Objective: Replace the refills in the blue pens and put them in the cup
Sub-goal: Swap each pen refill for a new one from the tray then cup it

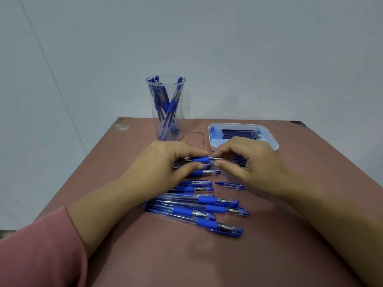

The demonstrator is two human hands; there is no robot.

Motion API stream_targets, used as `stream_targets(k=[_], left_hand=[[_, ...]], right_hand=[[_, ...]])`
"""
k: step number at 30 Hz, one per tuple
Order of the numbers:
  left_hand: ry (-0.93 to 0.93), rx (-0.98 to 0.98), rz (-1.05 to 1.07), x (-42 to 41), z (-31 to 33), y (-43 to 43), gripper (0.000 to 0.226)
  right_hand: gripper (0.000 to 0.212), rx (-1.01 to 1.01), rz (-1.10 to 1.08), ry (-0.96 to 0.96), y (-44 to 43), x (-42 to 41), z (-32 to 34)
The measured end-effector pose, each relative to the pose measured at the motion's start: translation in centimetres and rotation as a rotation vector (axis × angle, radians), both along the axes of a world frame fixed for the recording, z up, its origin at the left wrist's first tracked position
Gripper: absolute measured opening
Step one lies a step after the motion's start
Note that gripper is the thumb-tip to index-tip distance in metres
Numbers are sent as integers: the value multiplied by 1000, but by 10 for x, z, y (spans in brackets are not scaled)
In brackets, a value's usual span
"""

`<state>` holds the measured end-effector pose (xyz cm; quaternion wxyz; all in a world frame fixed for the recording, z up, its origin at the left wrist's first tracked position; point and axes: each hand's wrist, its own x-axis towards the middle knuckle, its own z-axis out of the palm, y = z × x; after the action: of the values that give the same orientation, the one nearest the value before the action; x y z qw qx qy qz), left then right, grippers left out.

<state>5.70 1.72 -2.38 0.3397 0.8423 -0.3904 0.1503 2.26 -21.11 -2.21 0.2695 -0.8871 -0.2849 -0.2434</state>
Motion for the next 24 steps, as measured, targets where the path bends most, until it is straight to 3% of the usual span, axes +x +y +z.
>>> stream_targets(k=[4,10,15,19,24], left_hand=[[3,23,-5,0,1,0,29],[-6,19,6,1,0,0,29],[-7,16,2,1,0,1,29],[-12,17,4,1,0,1,28],[-6,5,-7,0,0,0,29]], right_hand=[[26,-11,0,45,-1,1,0],[10,-6,5,28,2,0,1],[24,7,9,35,-2,0,0],[9,-11,10,-7,1,0,1],[19,10,21,22,0,-2,2]])
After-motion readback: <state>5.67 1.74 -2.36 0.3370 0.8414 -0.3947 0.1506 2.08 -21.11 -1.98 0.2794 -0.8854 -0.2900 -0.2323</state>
